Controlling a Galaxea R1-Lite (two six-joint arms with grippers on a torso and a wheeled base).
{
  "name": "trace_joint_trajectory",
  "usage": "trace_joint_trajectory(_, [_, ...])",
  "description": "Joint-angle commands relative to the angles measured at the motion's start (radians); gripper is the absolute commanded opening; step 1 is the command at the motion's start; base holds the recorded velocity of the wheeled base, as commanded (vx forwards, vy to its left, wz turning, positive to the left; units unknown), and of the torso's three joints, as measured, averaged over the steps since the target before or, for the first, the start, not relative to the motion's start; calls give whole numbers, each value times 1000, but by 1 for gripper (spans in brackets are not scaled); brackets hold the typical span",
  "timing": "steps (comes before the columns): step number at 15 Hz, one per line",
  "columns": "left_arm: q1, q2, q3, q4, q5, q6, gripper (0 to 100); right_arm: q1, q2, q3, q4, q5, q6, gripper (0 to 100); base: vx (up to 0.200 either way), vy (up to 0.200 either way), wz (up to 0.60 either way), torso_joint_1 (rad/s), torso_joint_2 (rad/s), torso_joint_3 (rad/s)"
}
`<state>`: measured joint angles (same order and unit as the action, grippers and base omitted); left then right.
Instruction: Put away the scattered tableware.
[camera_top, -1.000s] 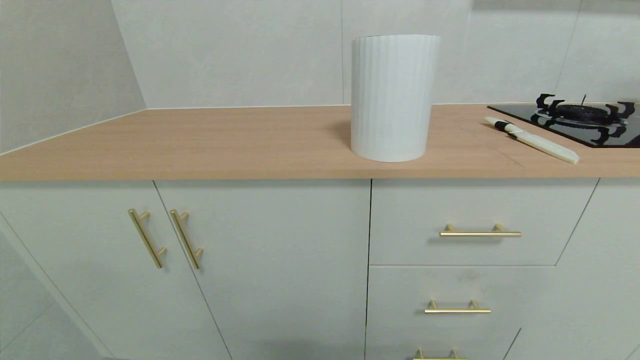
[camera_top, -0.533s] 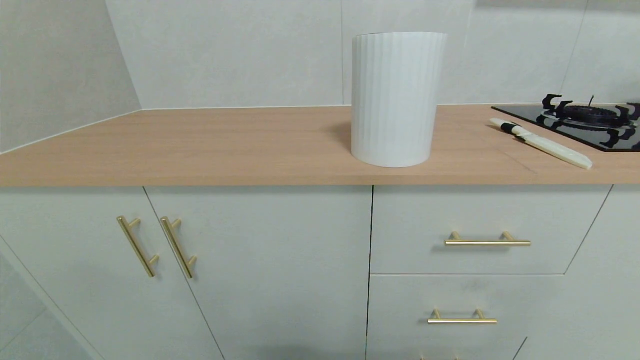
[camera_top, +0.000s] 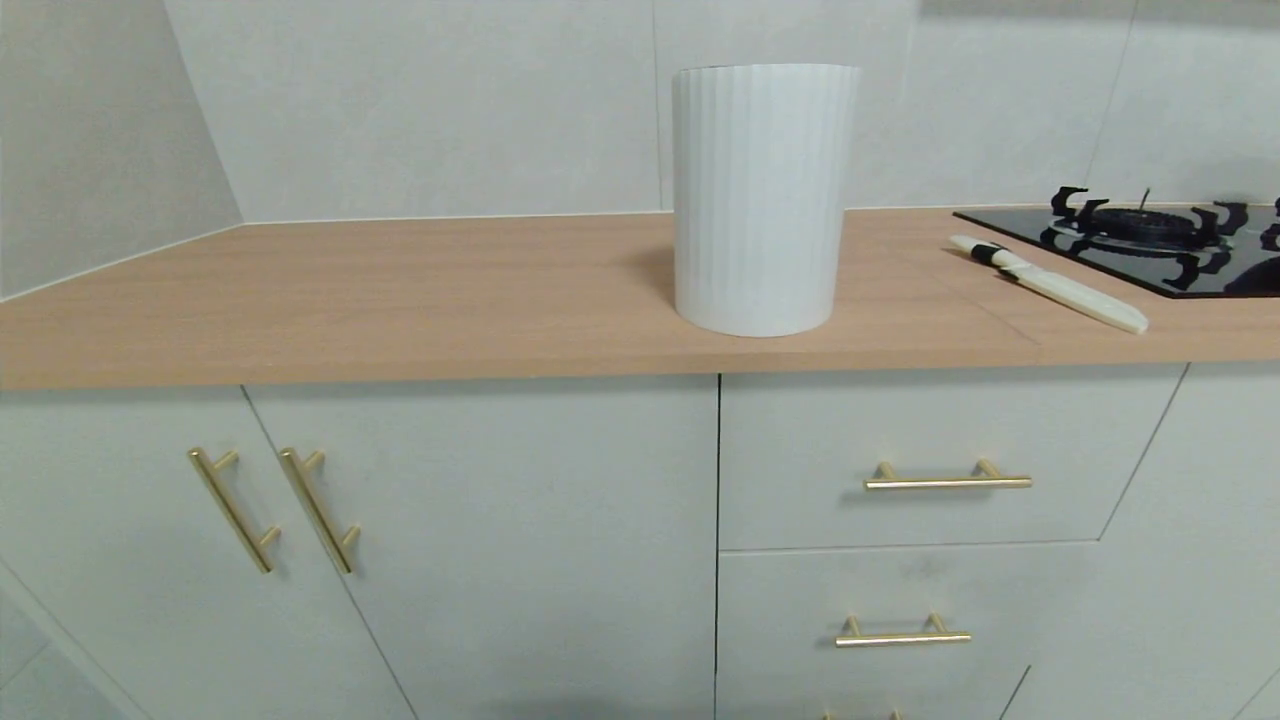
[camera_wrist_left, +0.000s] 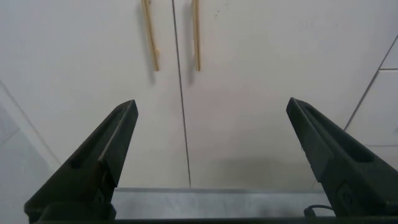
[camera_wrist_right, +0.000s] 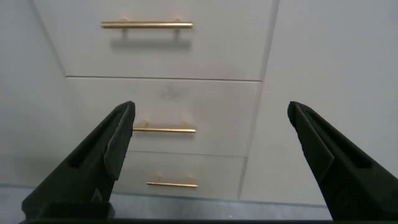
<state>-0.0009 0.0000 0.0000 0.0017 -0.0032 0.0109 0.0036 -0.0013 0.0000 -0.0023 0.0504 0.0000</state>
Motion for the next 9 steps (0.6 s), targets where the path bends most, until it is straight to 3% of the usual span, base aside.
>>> trace_joint_trajectory(1, [1,0,0,0,0,0,100,1,1,0,-1,0,0,100,0,0,0,0,0,0])
trace_joint_trajectory(9, [1,0,0,0,0,0,100,1,1,0,-1,0,0,100,0,0,0,0,0,0])
